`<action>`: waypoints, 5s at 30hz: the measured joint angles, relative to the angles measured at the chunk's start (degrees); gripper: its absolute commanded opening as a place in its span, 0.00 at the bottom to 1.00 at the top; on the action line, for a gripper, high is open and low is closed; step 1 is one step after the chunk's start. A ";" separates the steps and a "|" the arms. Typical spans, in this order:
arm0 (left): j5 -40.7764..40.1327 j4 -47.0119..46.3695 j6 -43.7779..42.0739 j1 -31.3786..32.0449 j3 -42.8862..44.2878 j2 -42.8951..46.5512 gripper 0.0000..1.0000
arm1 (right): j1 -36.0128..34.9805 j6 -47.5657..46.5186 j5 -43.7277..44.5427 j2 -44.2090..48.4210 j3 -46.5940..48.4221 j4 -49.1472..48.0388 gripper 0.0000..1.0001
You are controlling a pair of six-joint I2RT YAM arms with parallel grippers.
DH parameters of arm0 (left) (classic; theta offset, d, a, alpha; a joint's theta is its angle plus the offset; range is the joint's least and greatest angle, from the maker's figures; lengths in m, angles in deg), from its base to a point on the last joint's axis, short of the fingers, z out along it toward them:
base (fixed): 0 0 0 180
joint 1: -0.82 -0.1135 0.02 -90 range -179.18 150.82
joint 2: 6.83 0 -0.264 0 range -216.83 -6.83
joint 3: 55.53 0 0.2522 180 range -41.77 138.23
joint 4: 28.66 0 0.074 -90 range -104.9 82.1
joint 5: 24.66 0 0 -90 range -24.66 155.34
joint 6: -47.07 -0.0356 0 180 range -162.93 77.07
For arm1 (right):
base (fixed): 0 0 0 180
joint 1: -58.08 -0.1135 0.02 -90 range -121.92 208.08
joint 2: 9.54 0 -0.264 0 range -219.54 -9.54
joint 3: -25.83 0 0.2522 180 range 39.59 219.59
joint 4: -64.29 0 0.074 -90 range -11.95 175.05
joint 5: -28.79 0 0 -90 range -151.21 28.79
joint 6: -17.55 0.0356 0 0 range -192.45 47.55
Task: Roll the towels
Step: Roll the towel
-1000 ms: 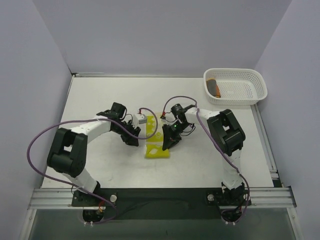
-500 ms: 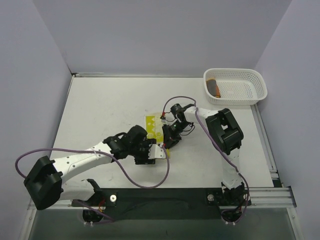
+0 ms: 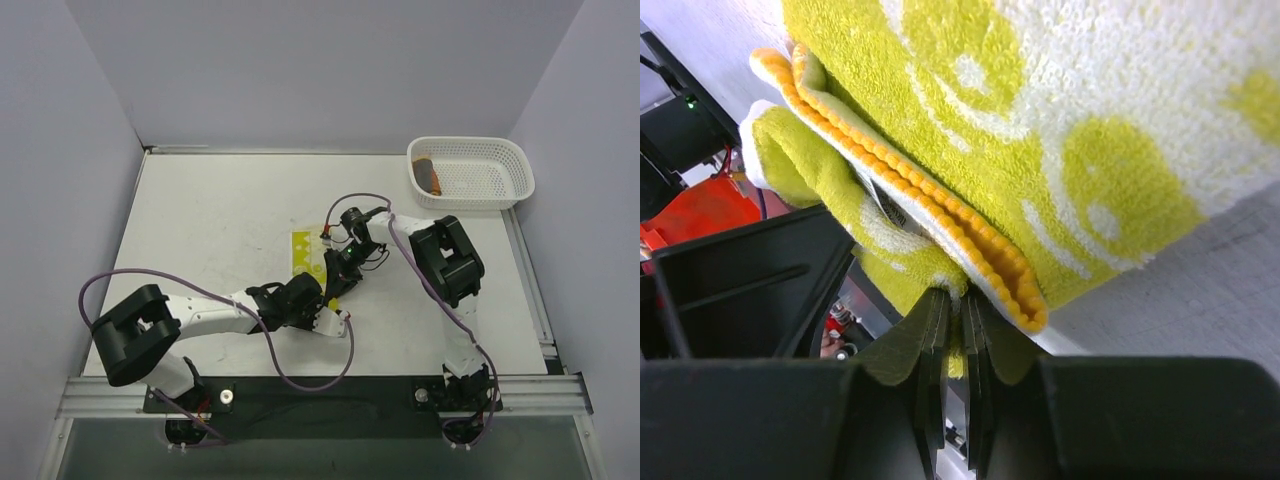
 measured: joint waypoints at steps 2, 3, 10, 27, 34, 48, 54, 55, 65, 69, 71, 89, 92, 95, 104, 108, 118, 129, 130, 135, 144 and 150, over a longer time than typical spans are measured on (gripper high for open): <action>-0.42 -0.52 -0.09 0.00 0.07 -0.98 0.25 | 0.00 -0.02 -0.11 -0.39 0.44 0.42 0.07; -0.59 -0.72 0.00 0.00 0.07 -1.09 0.18 | 0.02 -0.02 -0.26 -0.74 0.83 0.76 0.07; 6.03 3.04 1.66 -5.05 1.68 -0.61 0.04 | 0.00 0.11 -2.14 -4.02 4.72 3.89 0.26; 41.72 37.90 2.60 -24.22 28.44 -22.97 0.01 | 17.77 -8.26 3.72 22.38 -8.00 -5.20 0.53; 48.65 51.08 3.13 -27.45 39.76 -34.82 0.02 | 17.25 -15.72 3.43 42.14 -16.15 -5.42 0.45; 54.03 67.91 5.42 -30.05 50.45 -48.22 0.04 | 1.25 -28.72 8.35 50.71 -18.12 3.82 0.52; 54.16 73.29 5.18 -31.04 52.83 -51.71 0.06 | -16.76 -32.46 20.50 44.33 -15.32 -0.20 0.59; 54.16 73.92 5.11 -31.28 52.89 -52.02 0.06 | -19.78 -33.24 22.97 42.18 -15.32 -1.66 0.59; 53.44 76.35 4.11 -32.81 52.89 -52.96 0.07 | -28.89 -37.66 35.15 27.15 -15.34 -15.91 0.64; 53.42 76.37 4.00 -32.83 52.89 -52.98 0.08 | -28.92 -39.87 36.06 25.49 -15.39 -20.63 0.62; 53.42 76.41 3.91 -32.89 52.89 -52.98 0.08 | -28.92 -40.70 36.06 24.44 -15.52 -22.10 0.60; 56.94 72.48 2.64 -36.26 46.86 -50.07 0.33 | -19.30 -36.02 18.99 15.45 -12.70 -22.10 0.00; 58.07 70.31 2.43 -37.92 44.04 -47.25 0.39 | -17.90 -34.69 14.45 13.94 -10.97 -20.09 0.00; 58.66 67.69 1.99 -40.61 41.18 -43.91 0.41 | -16.76 -33.75 10.10 12.17 -9.33 -17.99 0.00; 59.21 57.40 1.55 -56.74 34.01 -30.62 0.45 | -12.41 -31.67 -2.75 6.40 -5.60 -10.82 0.00; 59.17 52.59 1.46 -63.14 29.99 -19.61 0.48 | -9.99 -30.32 -9.27 3.32 -4.50 -9.31 0.00; 52.92 33.27 -6.19 -44.72 8.55 14.21 0.55 | -6.82 -27.74 -19.02 -1.79 -3.30 -6.86 0.00; 35.93 14.32 -13.94 -20.11 -5.75 19.47 0.57 | -4.83 -25.18 -24.20 -5.25 -2.10 -5.46 0.00; 34.88 12.98 -14.34 -18.99 -6.12 19.04 0.57 | -4.79 -25.09 -24.30 -5.33 -2.08 -5.42 0.00; 30.27 6.45 -16.06 -16.59 -9.05 17.88 0.58 | -4.79 -24.87 -24.30 -5.38 -2.05 -5.35 0.00; 26.45 -1.27 -17.59 -16.00 -9.92 13.33 0.56 | -4.79 -24.68 -24.22 -5.51 -1.75 -4.98 0.00; 26.16 -0.81 -19.04 -15.32 -8.90 8.35 0.26 | -4.42 -23.43 -24.28 -6.21 -1.11 -4.33 0.06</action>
